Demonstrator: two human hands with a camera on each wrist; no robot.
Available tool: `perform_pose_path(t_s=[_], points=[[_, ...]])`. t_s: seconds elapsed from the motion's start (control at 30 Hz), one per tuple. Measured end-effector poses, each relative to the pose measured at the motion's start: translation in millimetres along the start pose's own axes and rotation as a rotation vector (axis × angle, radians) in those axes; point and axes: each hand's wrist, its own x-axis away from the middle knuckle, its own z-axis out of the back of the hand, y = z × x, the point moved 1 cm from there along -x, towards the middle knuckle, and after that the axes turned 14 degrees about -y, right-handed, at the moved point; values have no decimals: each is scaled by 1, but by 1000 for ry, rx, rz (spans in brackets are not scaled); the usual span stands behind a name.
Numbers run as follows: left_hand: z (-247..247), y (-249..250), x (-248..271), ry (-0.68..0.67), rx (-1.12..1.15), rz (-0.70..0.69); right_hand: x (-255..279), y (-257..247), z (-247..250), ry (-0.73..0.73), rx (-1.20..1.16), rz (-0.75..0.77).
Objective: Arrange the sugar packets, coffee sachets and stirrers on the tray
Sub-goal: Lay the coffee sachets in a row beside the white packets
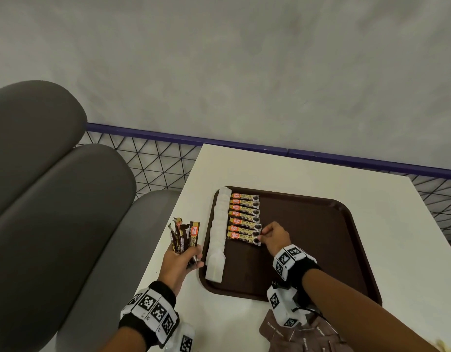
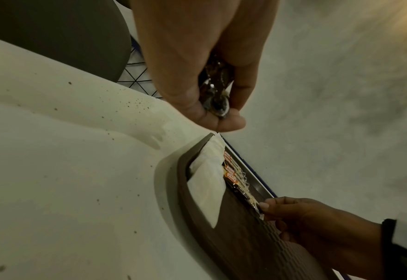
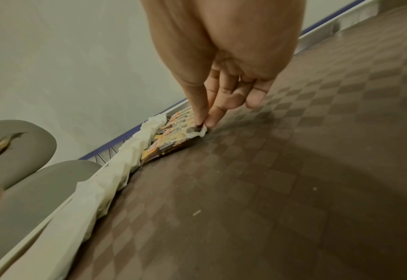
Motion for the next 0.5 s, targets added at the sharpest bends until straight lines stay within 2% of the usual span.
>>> perform_pose_path(t_s=[0.4, 0.5], points=[[-1, 2, 1, -13, 49, -6, 2, -1, 0, 29, 11, -15], [-4, 2, 2, -20, 36, -12, 9, -7, -1, 47, -6, 96]])
